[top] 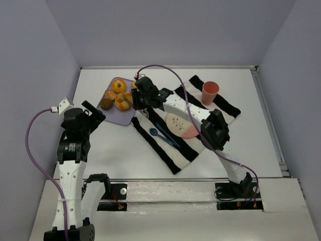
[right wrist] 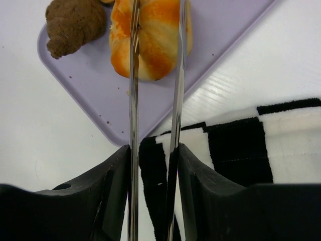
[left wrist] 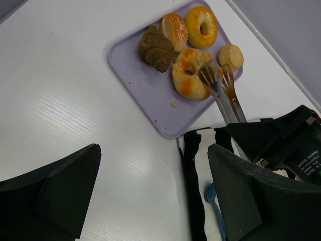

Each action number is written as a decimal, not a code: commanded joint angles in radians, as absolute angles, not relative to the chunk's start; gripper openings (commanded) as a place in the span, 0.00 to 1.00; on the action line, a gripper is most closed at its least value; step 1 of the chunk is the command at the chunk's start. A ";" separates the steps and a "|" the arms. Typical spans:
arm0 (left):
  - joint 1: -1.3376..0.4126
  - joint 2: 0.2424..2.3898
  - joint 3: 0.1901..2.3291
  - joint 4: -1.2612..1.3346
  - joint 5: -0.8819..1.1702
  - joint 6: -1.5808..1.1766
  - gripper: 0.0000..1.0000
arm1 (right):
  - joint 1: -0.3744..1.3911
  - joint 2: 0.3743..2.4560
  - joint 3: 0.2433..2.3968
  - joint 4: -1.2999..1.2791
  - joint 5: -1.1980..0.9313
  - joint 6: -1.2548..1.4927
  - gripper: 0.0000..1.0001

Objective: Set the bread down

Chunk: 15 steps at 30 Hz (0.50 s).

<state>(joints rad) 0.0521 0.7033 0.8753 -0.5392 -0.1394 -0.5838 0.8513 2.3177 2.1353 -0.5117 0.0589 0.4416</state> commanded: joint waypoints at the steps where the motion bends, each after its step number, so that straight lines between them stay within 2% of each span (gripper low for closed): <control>1: 0.061 0.696 0.870 -0.506 -0.120 -0.560 0.99 | 0.850 2.251 2.218 -0.472 0.058 0.426 0.33; 4: 0.060 0.696 0.868 -0.505 -0.114 -0.555 0.99 | 0.850 2.197 2.195 -0.450 0.093 0.423 0.31; 8: 0.061 0.709 0.868 -0.503 -0.110 -0.554 0.99 | 0.850 1.996 2.012 -0.371 0.124 0.417 0.30; 14: 0.061 0.729 0.871 -0.508 -0.101 -0.551 0.99 | 0.828 1.659 1.541 -0.293 0.222 0.442 0.29; 15: 0.061 0.729 0.871 -0.509 -0.103 -0.551 0.99 | 0.828 1.550 1.414 -0.295 0.247 0.460 0.29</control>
